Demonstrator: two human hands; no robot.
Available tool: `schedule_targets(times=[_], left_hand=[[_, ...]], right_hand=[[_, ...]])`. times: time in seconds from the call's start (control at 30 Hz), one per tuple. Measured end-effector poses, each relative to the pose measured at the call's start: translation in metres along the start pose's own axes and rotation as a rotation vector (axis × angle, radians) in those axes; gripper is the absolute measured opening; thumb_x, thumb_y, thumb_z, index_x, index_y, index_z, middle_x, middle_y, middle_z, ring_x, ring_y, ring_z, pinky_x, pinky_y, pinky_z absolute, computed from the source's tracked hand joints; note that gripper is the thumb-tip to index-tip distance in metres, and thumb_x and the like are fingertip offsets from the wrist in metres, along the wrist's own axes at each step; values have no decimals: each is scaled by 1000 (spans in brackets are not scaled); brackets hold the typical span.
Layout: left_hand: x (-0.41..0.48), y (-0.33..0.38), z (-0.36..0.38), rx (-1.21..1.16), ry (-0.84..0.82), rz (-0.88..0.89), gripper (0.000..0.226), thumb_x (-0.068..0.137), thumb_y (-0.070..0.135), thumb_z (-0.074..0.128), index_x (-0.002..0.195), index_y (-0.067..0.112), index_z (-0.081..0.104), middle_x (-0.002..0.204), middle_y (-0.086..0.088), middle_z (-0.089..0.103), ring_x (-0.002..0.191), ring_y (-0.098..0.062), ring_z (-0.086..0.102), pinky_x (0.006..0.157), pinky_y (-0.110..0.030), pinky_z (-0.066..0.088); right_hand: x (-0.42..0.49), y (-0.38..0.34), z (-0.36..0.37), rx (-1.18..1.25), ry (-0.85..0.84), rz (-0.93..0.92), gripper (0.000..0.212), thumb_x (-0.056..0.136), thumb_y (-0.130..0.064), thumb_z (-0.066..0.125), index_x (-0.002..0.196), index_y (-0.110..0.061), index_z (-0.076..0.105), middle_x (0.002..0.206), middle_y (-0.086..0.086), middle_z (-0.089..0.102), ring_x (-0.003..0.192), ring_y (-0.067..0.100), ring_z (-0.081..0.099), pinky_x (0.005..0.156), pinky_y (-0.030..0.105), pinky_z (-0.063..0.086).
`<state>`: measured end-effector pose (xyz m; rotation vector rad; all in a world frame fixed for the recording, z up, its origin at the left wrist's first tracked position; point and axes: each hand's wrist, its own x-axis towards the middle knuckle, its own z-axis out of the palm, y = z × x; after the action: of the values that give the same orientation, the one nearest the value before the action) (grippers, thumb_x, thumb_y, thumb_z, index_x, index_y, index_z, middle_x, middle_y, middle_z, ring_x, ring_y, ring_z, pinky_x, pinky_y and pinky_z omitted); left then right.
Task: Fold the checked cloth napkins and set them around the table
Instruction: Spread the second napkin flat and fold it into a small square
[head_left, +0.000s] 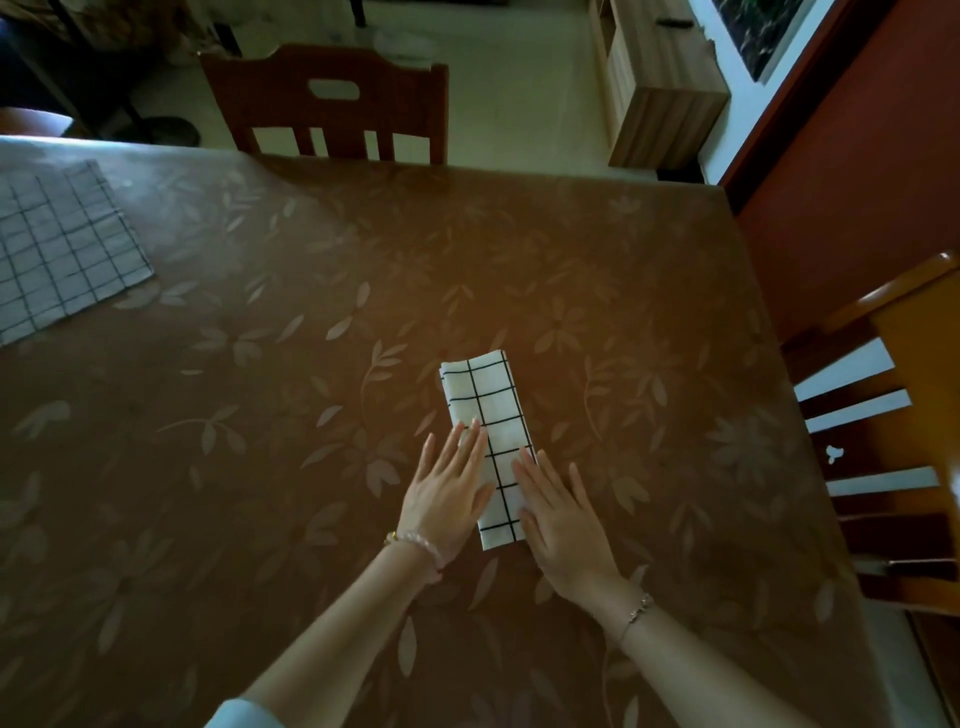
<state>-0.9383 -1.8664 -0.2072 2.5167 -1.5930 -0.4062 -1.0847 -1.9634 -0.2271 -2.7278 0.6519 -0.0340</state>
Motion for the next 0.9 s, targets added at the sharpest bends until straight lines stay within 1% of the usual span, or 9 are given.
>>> schedule_targets(times=[0.1, 0.2, 0.33, 0.43, 0.53, 0.6, 0.73, 0.8, 0.9], left_hand=[[-12, 0, 11, 21, -44, 41, 65, 87, 54, -6, 142, 21, -15, 150, 9, -17, 141, -13, -16, 113, -35, -15], [-15, -9, 16, 46, -90, 49, 75, 82, 66, -14, 144, 24, -15, 150, 12, -20, 141, -14, -17, 115, -40, -10], [-13, -19, 9, 137, -173, 64, 84, 80, 74, 7, 145, 25, -18, 151, 14, -22, 139, -18, -23, 113, -49, -12], [-9, -21, 2, 170, -227, 81, 97, 70, 83, 10, 143, 28, -22, 150, 16, -24, 137, -19, -29, 110, -50, -18], [-6, -22, -2, 182, -263, 68, 103, 65, 87, 13, 143, 30, -22, 149, 18, -24, 136, -19, -31, 109, -53, -18], [-1, -23, -4, 166, -264, 39, 94, 70, 83, 10, 143, 31, -19, 149, 19, -21, 136, -17, -30, 111, -53, -16], [21, -33, -15, 131, -217, -31, 67, 89, 63, 10, 145, 33, -13, 151, 20, -15, 138, -15, -24, 112, -52, -13], [36, -42, -21, 132, -217, -66, 61, 93, 58, 11, 144, 34, -13, 151, 20, -15, 138, -15, -23, 112, -52, -13], [59, -54, -29, 139, -234, -121, 59, 94, 56, 10, 144, 35, -13, 150, 21, -17, 139, -15, -21, 110, -53, -16]], right_hand=[[-5, 4, 1, -119, -38, -13, 51, 102, -39, 10, 147, -18, 21, 154, -3, 20, 143, 11, 6, 112, 38, 7], [-9, 9, 7, -161, -75, 7, 54, 101, -42, 9, 147, -17, 24, 154, -2, 23, 142, 11, 12, 110, 39, 12], [-9, 10, 7, -187, -85, 6, 55, 101, -43, 10, 147, -16, 22, 155, -2, 20, 142, 11, 14, 109, 40, 15], [-8, 10, 7, -190, -85, 5, 55, 101, -44, 10, 148, -17, 21, 155, -2, 21, 141, 12, 16, 108, 40, 15], [-8, 12, 8, -199, -101, -9, 57, 101, -45, 8, 148, -15, 21, 156, -1, 17, 142, 13, 15, 109, 40, 15], [-8, 12, 8, -207, -109, -14, 58, 100, -45, 7, 147, -15, 23, 155, -1, 17, 142, 14, 15, 109, 41, 14], [-6, 13, 8, -196, -112, -14, 59, 100, -46, 8, 147, -14, 24, 154, 0, 21, 141, 14, 16, 108, 41, 16], [-6, 13, 8, -189, -107, -19, 58, 100, -46, 9, 147, -14, 24, 154, 0, 22, 141, 14, 16, 108, 40, 16], [-7, 13, 9, -178, -84, -29, 59, 100, -47, 10, 147, -15, 24, 154, 0, 23, 142, 14, 16, 109, 40, 15]])
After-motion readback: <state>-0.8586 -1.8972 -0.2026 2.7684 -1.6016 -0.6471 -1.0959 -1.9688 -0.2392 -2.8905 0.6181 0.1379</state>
